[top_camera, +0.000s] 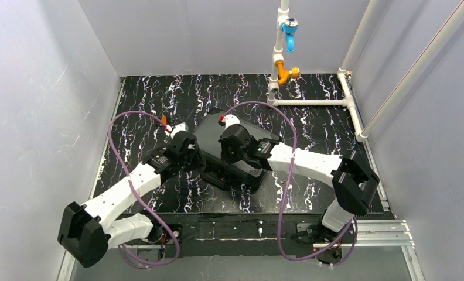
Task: Pack up texas hold em set
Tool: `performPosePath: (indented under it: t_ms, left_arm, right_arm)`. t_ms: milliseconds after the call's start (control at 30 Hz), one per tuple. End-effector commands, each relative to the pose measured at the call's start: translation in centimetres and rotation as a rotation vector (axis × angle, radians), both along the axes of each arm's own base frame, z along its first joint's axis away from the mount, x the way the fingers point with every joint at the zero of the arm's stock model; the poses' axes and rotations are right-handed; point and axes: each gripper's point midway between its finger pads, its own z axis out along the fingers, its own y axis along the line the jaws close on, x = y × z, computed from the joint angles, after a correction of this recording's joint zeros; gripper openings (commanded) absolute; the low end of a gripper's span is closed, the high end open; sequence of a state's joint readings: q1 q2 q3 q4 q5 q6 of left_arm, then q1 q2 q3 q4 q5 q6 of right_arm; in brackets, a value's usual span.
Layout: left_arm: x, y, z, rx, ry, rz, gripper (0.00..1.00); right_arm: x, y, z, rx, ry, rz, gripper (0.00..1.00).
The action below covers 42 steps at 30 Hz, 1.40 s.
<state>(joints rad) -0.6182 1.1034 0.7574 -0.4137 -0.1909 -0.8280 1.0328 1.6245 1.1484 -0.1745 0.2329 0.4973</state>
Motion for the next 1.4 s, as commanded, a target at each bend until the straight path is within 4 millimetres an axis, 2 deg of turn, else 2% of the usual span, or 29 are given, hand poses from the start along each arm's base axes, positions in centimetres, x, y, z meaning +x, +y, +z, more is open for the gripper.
performPosePath:
  t_ms: [0,133,233,367,467,500,600,633,700,767,833,1000,1167,1233,1367]
  left_arm:
    - [-0.2,1.5,2.5,0.036,-0.053,0.008,0.38]
    - [-0.4,2.0,4.5,0.037,-0.107,-0.012,0.43]
    - [-0.5,2.5,6.6,0.044,-0.167,-0.032,0.48]
    - [-0.7,3.6,10.3,0.072,-0.264,-0.062,0.56]
    - [-0.9,4.3,13.3,0.094,-0.35,-0.104,0.7]
    - [-1.1,4.5,14.3,0.105,-0.374,-0.117,0.75]
    - [-1.5,5.5,17.3,0.134,-0.448,-0.142,0.91]
    - [-1.6,5.8,18.0,0.153,-0.469,-0.155,0.97]
    - [-2.0,6.4,19.2,0.177,-0.504,-0.173,0.98]
    - [-2.3,7.0,19.9,0.203,-0.532,-0.183,0.98]
    - [-2.6,7.7,20.3,0.235,-0.553,-0.187,0.98]
    - [-2.9,9.7,20.7,0.321,-0.593,-0.164,0.98]
    - [-2.8,11.7,19.6,0.416,-0.586,-0.111,0.98]
    - [-2.8,12.3,19.0,0.44,-0.584,-0.087,0.98]
    - [-2.9,13.3,17.5,0.473,-0.579,-0.042,0.98]
  right_arm:
    - [-1.4,-2.2,-1.7,-0.158,0.053,0.034,0.01]
    - [-0.8,-1.8,0.6,-0.13,0.014,0.033,0.01]
    - [-0.2,-1.5,3.2,-0.103,-0.029,0.032,0.01]
    - [0.6,-1.0,8.1,-0.046,-0.111,0.044,0.01]
    - [1.0,-0.9,12.1,0.001,-0.183,0.054,0.03]
    - [1.1,-1.0,13.4,0.016,-0.207,0.054,0.11]
    - [1.4,-1.4,17.2,0.059,-0.277,0.048,0.58]
    - [1.5,-1.7,18.2,0.069,-0.298,0.04,0.71]
    - [1.6,-2.4,19.9,0.085,-0.337,0.024,0.84]
    - [1.6,-3.3,21.2,0.095,-0.37,0.008,0.92]
    - [1.6,-4.1,22.3,0.102,-0.4,-0.007,0.97]
    - [1.8,-6.5,23.8,0.109,-0.473,-0.069,0.98]
    - [1.7,-9.4,24.2,0.118,-0.522,-0.152,0.98]
    - [1.6,-10.9,24.6,0.129,-0.543,-0.197,0.98]
    - [1.5,-15.1,25.7,0.136,-0.59,-0.344,0.98]
